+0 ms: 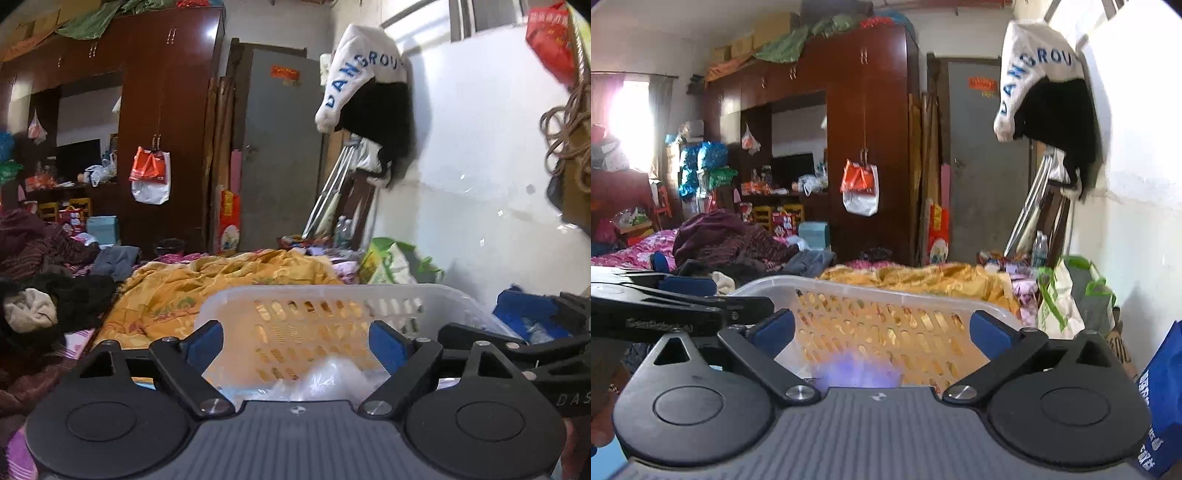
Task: Organize objects
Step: 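Move both held items over the white basket and open both grippers, then grasp the white 'THANK YOU' box with the left gripper while the right grasps a purple box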
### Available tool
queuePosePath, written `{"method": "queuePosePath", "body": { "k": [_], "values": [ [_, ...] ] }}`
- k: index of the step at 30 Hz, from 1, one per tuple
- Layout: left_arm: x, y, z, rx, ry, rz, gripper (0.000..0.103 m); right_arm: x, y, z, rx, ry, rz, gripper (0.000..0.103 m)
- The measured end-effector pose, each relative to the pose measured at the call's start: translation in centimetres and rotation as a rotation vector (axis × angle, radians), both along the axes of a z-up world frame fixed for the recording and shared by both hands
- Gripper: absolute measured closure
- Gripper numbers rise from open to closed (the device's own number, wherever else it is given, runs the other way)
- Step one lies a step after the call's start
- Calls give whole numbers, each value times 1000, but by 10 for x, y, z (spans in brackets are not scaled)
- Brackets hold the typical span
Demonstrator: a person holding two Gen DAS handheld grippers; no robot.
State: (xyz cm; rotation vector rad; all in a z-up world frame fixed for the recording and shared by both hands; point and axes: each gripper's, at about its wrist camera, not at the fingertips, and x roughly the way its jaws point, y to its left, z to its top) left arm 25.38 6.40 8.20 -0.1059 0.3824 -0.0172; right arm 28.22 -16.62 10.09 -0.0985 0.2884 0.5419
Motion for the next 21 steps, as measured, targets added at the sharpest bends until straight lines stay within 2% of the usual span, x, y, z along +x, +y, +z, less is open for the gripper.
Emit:
{"method": "queuePosePath", "body": {
  "k": [5,7,11,15,19,21],
  "values": [
    [-73,-8,-20,4,-57,-56,12,-41,-46,-22,96,35,-5,0],
    [-104,-18,-35,37,-78,-39,8,-61,-58,-34,79,10,-39,0],
    [-153,-32,-55,35,-122,-61,8,-90,-82,-53,82,-1,-68,0],
    [-184,-49,-74,4,-118,-117,8,-105,-97,-68,117,15,-75,0],
    [-201,-84,-94,86,-97,-155,8,-95,-90,-76,68,38,-94,0],
    [-205,-97,-100,127,-98,-157,8,-91,-90,-75,80,66,-87,0]
  ]
}}
